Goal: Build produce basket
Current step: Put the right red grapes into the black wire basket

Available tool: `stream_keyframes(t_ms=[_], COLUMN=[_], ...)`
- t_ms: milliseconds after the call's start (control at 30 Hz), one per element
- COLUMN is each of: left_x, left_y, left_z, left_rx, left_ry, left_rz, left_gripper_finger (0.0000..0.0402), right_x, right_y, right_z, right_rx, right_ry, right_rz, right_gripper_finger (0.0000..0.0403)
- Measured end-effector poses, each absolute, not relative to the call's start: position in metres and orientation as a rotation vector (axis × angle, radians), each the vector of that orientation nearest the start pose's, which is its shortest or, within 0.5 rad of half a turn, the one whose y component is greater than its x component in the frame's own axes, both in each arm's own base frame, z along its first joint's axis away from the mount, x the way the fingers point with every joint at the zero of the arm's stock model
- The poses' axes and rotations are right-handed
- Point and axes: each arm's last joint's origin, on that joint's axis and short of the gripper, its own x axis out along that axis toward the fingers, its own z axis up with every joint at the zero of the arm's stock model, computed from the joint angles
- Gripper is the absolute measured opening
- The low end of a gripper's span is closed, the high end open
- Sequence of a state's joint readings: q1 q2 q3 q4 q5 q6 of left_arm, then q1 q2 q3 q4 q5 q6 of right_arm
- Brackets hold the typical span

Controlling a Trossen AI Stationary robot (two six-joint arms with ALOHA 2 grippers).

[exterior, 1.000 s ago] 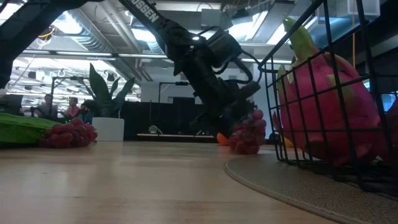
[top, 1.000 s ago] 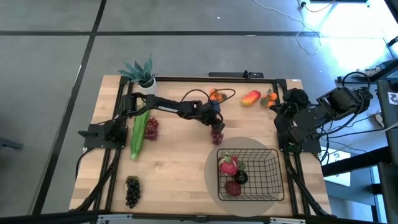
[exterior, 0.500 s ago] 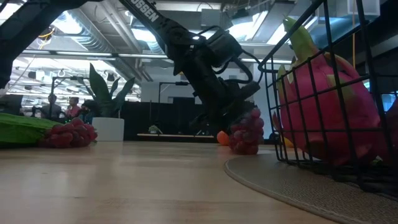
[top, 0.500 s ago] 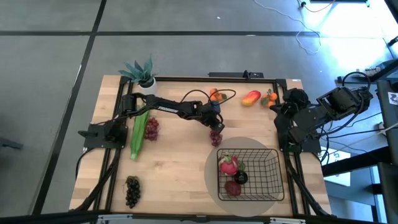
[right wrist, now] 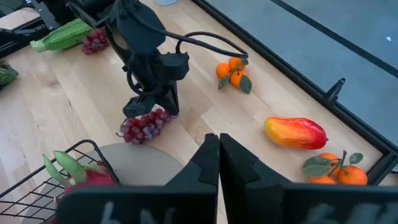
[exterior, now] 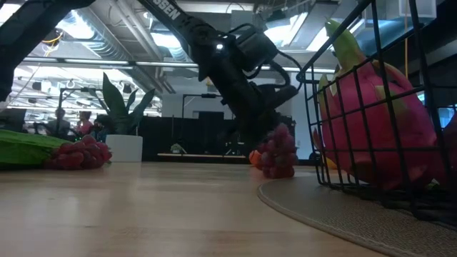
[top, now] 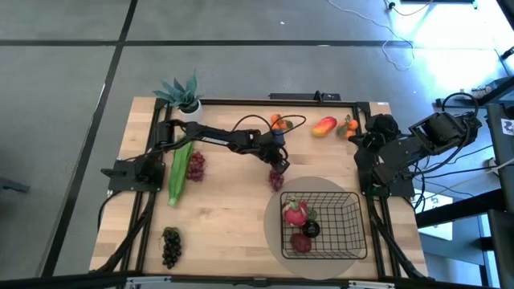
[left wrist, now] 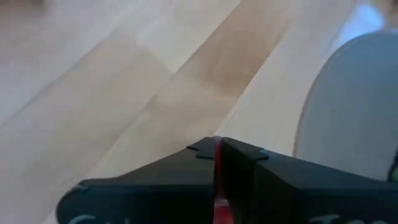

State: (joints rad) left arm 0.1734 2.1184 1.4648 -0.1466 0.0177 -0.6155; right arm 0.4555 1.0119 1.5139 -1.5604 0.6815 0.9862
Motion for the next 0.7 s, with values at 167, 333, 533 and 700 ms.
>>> stream_keyframes(t_ms=[167, 333, 533, 700], left_x=[0.447, 0.445, 0.449, 0.454], left_y=[0.078, 0.076, 0.077, 0.077], left_z=[0.164, 0.174, 0.192, 0.213], left_rx=[-0.641, -0.610, -0.529, -0.482], left_ry=[0.728, 0.745, 0.780, 0.773], left_rz=[0.381, 0.380, 0.371, 0.352], left_gripper_finger=[0.0000, 0.0000, 0.0000, 0.0000], right_x=[0.107, 0.107, 0.107, 0.107], right_y=[0.032, 0.032, 0.032, 0.032], right_z=[0.419, 0.419, 0.419, 0.419], right_rx=[0.346, 0.344, 0.335, 0.323], right_ry=[0.684, 0.685, 0.687, 0.691], right_rz=[-0.597, -0.596, -0.593, -0.588], right_gripper_finger=[0.0000, 0.0000, 0.0000, 0.0000])
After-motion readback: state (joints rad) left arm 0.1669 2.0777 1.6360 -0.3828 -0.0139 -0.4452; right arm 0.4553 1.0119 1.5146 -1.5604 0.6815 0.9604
